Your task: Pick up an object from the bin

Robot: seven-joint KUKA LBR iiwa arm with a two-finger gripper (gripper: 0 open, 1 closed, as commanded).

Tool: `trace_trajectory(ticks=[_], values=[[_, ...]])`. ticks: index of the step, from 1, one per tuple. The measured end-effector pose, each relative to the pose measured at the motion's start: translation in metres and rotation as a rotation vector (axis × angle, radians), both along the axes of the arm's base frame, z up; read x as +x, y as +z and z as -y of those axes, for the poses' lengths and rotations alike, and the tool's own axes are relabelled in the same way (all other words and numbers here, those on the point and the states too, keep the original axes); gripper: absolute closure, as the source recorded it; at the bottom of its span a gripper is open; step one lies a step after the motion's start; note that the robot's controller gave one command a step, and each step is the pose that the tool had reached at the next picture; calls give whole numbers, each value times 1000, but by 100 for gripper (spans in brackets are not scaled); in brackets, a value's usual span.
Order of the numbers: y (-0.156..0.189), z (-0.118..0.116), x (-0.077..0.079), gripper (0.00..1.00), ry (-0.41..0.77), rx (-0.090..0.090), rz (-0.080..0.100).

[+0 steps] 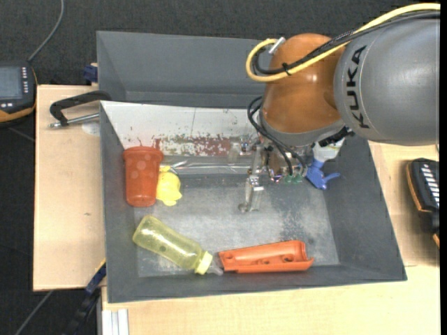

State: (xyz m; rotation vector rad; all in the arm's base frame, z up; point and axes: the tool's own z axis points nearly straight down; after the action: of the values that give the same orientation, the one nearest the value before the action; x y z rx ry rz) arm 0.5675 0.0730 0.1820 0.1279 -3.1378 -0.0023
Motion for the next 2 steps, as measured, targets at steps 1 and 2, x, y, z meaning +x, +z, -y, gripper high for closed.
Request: trace_trajectory(ticks=[1,2], values=[[-32,-27,-44,0,42,2,16],[-46,-44,-60,0,64,1,-4]])
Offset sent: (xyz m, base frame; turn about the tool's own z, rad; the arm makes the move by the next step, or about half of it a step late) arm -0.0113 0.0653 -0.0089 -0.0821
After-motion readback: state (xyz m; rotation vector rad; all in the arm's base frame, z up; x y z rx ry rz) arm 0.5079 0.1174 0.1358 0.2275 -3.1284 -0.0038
